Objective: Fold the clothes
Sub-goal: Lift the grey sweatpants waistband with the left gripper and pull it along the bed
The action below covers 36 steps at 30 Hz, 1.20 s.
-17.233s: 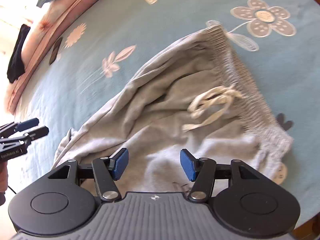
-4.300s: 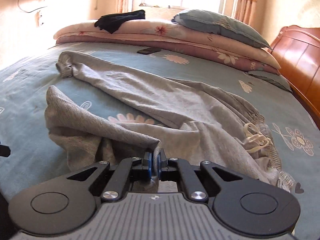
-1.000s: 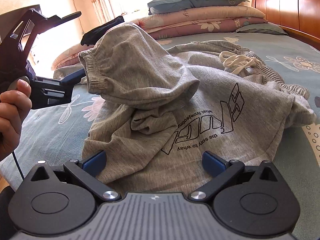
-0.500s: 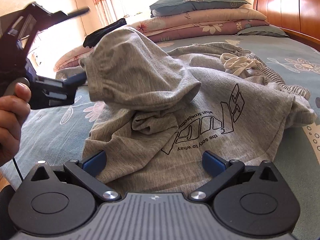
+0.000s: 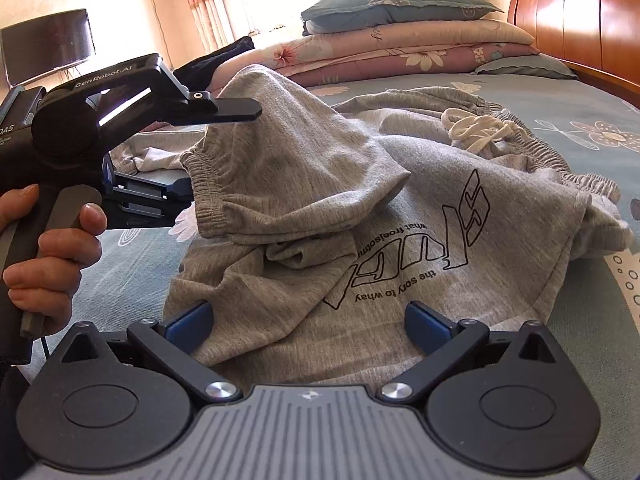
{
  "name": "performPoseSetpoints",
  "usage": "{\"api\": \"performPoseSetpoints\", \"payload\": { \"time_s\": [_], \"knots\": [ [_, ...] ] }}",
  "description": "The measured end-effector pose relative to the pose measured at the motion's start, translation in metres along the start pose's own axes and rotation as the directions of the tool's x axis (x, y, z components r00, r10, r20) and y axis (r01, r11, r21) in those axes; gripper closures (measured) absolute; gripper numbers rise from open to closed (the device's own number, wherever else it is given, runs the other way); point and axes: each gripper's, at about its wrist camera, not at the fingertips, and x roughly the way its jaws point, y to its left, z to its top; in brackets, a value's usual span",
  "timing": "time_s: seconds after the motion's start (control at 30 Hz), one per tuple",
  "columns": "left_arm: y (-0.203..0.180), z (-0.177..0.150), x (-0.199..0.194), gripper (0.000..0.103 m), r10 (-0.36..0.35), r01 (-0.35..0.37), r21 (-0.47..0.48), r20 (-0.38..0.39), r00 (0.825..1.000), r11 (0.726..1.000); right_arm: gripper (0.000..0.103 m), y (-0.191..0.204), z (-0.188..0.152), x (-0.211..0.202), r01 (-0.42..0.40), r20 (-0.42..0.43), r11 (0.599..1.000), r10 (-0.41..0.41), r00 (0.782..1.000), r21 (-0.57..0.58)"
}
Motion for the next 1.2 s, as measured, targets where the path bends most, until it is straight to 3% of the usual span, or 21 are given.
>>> {"api": "performPoseSetpoints", "payload": {
  "time_s": [0.1,0.2,0.37,0.57,0.67,0.77,0.87,1.07,1.13,1.2],
  "knots": [
    [0.011,-0.002,-0.005,0.043,0.017,-0.018,-0.057,-0.011,1.0,0.998,0.0,0.0,0.0,0.0,0.001,0.001,1.0,-0.001,1.0,0.0],
    [0.014,-0.002,-0.01,0.057,0.033,-0.032,-0.069,0.005,0.999,0.997,0.0,-0.001,0.0,0.0,-0.001,0.0,1.0,0.001,1.0,0.003],
    [0.004,0.002,-0.016,0.093,0.087,-0.086,-0.051,0.013,0.996,0.995,0.0,0.0,0.001,0.0,0.0,-0.007,1.0,0.0,1.0,0.015],
    [-0.014,0.02,-0.036,0.095,0.197,-0.197,-0.012,0.028,0.98,0.98,0.0,-0.007,0.01,-0.005,0.003,-0.035,0.993,0.002,0.999,0.122],
    [-0.028,0.038,-0.06,0.095,0.281,-0.284,0.068,0.049,0.959,0.957,0.0,-0.017,0.015,-0.011,-0.005,-0.033,0.976,0.012,0.999,0.218],
    [-0.037,0.056,-0.091,0.095,0.356,-0.366,0.142,0.092,0.93,0.92,0.0,-0.02,0.017,-0.019,0.026,-0.022,0.968,-0.021,1.0,0.249],
    [-0.04,0.076,-0.129,0.095,0.44,-0.461,0.171,0.147,0.886,0.871,0.0,-0.018,0.021,-0.025,0.05,-0.01,0.968,-0.049,0.999,0.246],
    [-0.025,0.107,-0.201,0.095,0.577,-0.62,0.141,0.252,0.777,0.772,0.0,-0.009,0.03,-0.029,0.066,-0.006,0.968,-0.066,0.998,0.244],
    [-0.014,0.114,-0.22,0.095,0.63,-0.676,0.117,0.275,0.726,0.728,0.0,-0.004,0.031,-0.029,0.072,-0.009,0.968,-0.072,0.997,0.238],
    [0.0,0.12,-0.234,0.095,0.672,-0.712,0.083,0.269,0.689,0.697,0.0,0.001,0.033,-0.03,0.078,-0.011,0.97,-0.078,0.997,0.228]
  ]
}}
